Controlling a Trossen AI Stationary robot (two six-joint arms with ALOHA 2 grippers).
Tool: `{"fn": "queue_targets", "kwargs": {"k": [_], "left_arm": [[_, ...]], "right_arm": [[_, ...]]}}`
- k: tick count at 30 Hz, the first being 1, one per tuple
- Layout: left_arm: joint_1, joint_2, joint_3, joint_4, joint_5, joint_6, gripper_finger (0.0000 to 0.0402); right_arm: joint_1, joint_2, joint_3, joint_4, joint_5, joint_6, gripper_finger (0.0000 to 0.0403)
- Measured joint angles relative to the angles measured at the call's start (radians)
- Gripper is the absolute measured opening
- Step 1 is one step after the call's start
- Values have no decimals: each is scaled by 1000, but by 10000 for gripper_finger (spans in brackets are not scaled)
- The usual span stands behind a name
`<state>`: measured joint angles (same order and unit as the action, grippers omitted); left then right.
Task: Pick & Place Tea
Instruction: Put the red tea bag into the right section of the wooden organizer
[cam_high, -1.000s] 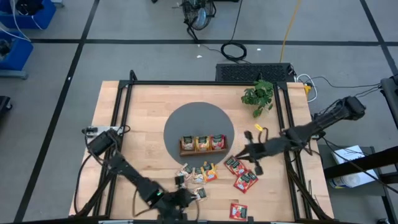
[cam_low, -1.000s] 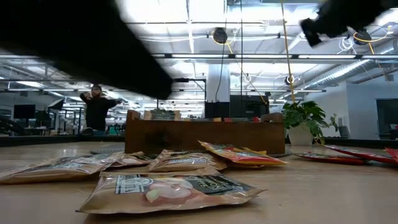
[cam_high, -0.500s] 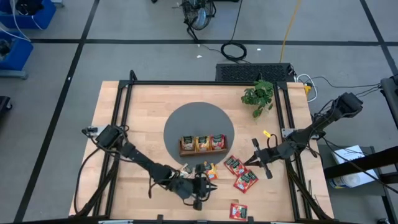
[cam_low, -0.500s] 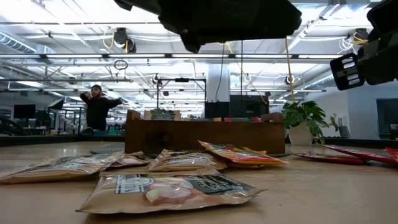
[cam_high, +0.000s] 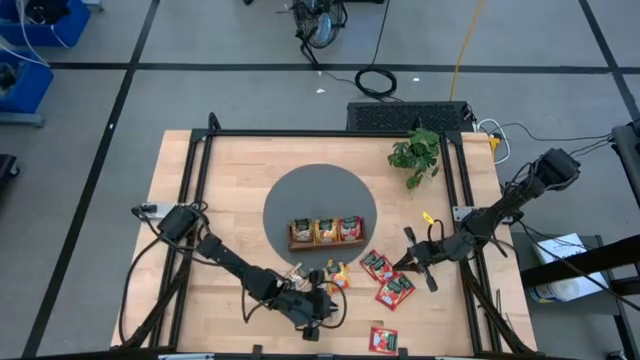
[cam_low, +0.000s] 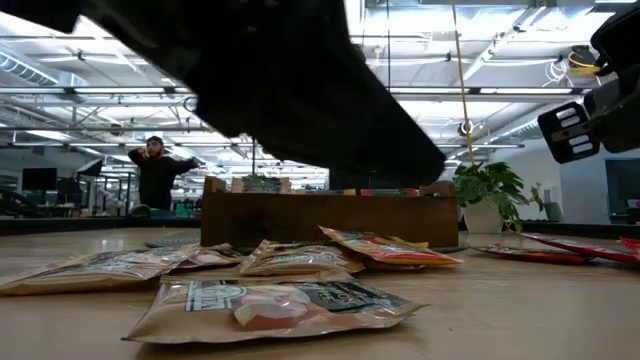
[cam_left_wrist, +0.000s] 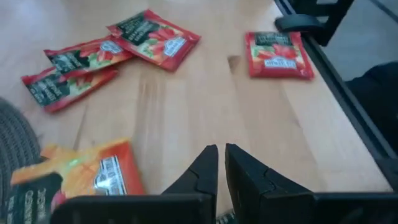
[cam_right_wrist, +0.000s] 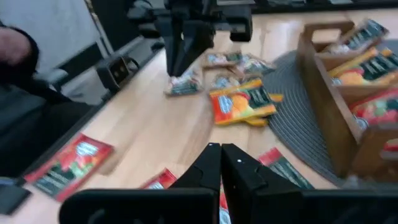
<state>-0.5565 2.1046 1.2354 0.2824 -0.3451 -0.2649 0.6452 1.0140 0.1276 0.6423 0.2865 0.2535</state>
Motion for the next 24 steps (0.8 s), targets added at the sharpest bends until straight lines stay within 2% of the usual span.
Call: {"fn": "queue_targets", "kwargs": {"k": [2, 7, 13, 18, 21, 24], "left_arm": [[7, 0, 5, -1, 23, 0, 37], [16, 2, 64, -77, 47, 5, 37], [24, 79, 167, -77, 90, 99, 37], [44, 146, 248, -63, 75, 186, 37], [66, 167, 278, -62, 71, 182, 37], [82, 170, 292, -52, 98, 158, 37]], "right_arm": [[4, 3, 0, -5, -11, 24, 1], [40, 2, 53, -71, -161, 134, 1], [188, 14, 229, -510, -151, 327, 0], [309, 62, 326, -700, -2, 488, 0], [344, 90, 334, -698, 137, 540, 0], [349, 122, 334, -702, 185, 606, 0]]}}
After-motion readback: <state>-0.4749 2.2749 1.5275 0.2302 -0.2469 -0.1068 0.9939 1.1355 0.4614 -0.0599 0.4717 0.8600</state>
